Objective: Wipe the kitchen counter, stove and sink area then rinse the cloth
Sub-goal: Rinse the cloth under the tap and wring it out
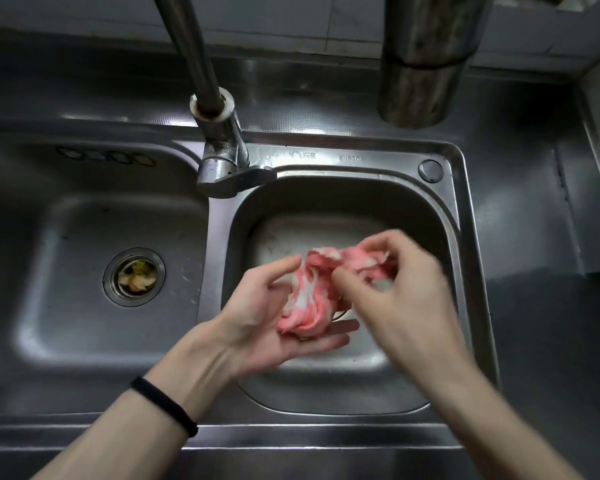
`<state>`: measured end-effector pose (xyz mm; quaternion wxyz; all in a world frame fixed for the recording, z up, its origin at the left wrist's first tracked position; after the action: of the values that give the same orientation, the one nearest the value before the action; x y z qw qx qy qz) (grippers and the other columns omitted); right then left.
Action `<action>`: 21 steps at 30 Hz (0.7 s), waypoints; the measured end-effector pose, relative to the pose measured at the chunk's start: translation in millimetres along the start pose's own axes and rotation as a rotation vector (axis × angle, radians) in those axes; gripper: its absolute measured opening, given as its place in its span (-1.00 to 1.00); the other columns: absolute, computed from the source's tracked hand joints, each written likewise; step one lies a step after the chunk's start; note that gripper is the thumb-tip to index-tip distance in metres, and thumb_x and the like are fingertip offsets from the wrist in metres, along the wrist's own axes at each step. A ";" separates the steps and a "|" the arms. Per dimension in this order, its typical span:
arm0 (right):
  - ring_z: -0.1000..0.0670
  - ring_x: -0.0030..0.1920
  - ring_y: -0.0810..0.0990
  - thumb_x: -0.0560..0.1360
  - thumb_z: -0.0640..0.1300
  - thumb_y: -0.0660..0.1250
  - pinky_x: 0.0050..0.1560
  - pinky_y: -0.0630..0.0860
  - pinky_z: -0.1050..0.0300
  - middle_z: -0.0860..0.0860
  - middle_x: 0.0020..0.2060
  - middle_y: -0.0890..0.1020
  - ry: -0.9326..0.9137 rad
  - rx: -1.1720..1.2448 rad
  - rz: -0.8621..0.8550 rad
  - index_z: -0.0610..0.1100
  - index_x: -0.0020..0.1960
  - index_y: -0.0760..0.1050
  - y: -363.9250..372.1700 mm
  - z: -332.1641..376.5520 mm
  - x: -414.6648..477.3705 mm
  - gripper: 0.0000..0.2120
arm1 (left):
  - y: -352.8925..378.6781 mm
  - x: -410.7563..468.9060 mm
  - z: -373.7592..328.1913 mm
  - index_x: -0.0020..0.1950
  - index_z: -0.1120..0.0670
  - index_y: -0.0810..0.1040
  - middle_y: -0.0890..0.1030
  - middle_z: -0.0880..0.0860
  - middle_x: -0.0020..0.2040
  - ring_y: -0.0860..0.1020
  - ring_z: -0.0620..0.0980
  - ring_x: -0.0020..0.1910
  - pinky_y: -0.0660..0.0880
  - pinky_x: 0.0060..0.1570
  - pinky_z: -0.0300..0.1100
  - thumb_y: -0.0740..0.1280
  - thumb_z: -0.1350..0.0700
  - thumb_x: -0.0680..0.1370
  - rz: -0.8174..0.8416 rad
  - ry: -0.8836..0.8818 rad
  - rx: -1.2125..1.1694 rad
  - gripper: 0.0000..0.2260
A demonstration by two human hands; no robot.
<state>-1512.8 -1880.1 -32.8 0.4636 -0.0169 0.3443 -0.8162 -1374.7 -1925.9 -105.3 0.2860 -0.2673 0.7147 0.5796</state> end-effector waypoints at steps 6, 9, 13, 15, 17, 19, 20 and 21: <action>0.22 0.23 0.64 0.47 -0.19 0.47 0.26 0.54 0.25 0.24 0.15 0.68 -0.318 0.030 0.218 0.06 0.21 0.68 10.3 9.3 -53.9 -0.66 | -3.8 -1.5 1.1 0.02 0.23 0.63 0.64 0.10 -0.25 0.61 -0.05 -0.35 0.61 -0.31 -0.21 0.40 0.14 0.57 -0.166 0.061 0.161 -0.84; 0.11 0.39 0.55 0.48 -0.35 0.42 0.29 0.59 0.07 0.19 0.43 0.52 -0.462 -0.204 0.080 0.03 0.50 0.47 -10.9 -1.1 -44.2 -0.36 | -4.0 -8.4 0.0 0.12 0.20 0.51 0.56 0.07 -0.23 0.47 -0.11 -0.40 0.38 -0.50 -0.34 0.36 0.28 0.52 -0.044 -0.001 0.230 -0.81; -0.09 0.43 0.53 0.37 -0.38 0.44 -0.02 0.69 0.08 -0.05 0.64 0.27 -0.705 -0.632 0.261 -0.11 0.67 0.17 11.5 -7.3 -43.1 -0.07 | 25.9 -29.3 3.1 -0.11 0.10 0.55 0.47 0.00 -0.29 0.36 -0.19 -0.44 0.24 -0.53 -0.41 0.27 0.30 0.46 0.357 -0.211 0.387 -0.87; -0.21 0.15 0.70 0.40 -0.28 0.55 -0.25 0.70 -0.06 -0.19 0.42 0.55 -0.757 -0.720 0.223 -0.25 0.57 0.34 17.7 -4.0 -40.7 -0.20 | 36.5 -33.0 1.5 -0.28 0.06 0.56 0.45 -0.04 -0.37 0.35 -0.21 -0.48 0.22 -0.53 -0.40 0.29 0.34 0.44 0.426 -0.235 0.587 -0.80; -0.18 -0.21 0.68 0.36 -0.19 0.60 -0.43 0.59 -0.02 -0.14 -0.04 0.68 -0.851 -0.794 0.083 -0.24 0.25 0.62 17.4 4.8 -37.1 -0.52 | 41.5 -30.0 -1.6 -0.36 0.07 0.46 0.41 -0.06 -0.45 0.31 -0.19 -0.53 0.15 -0.54 -0.35 0.27 0.39 0.46 0.374 -0.260 0.810 -0.72; -0.12 -0.38 0.59 0.25 -0.20 0.60 -0.48 0.44 0.08 -0.05 -0.34 0.60 -0.867 -0.918 0.041 -0.15 -0.14 0.61 21.4 9.5 -31.2 -0.76 | 42.0 -22.9 -7.0 -0.46 0.01 0.35 0.34 -0.07 -0.52 0.26 -0.15 -0.55 0.12 -0.51 -0.28 0.24 0.44 0.48 0.256 -0.267 1.059 -0.58; -0.09 -0.43 0.58 0.19 -0.18 0.61 -0.49 0.39 0.13 -0.01 -0.42 0.59 -0.826 -0.973 0.080 -0.11 -0.24 0.56 24.8 10.6 -26.8 -0.75 | 39.7 -18.5 -9.2 -0.48 -0.01 0.31 0.32 -0.07 -0.53 0.26 -0.12 -0.54 0.13 -0.49 -0.27 0.25 0.43 0.48 0.186 -0.263 1.180 -0.55; -0.07 -0.46 0.60 0.17 -0.14 0.63 -0.50 0.35 0.18 0.01 -0.46 0.60 -0.765 -1.023 0.125 -0.08 -0.28 0.56 27.8 12.0 -23.1 -0.73 | 36.8 -14.4 -10.6 -0.47 -0.01 0.31 0.33 -0.06 -0.51 0.27 -0.09 -0.52 0.17 -0.48 -0.27 0.26 0.39 0.48 0.125 -0.260 1.304 -0.57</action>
<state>-1474.7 -1878.2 -32.9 0.5336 -0.5060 0.5008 -0.4566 -1392.0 -1928.8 -68.4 0.4388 0.0743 0.8926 0.0720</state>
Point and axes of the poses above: each hand's wrist, its own x-axis towards the middle knuckle, its own y-axis out of the palm, z = x × y, the point moved 5 cm from there along x, towards the middle knuckle
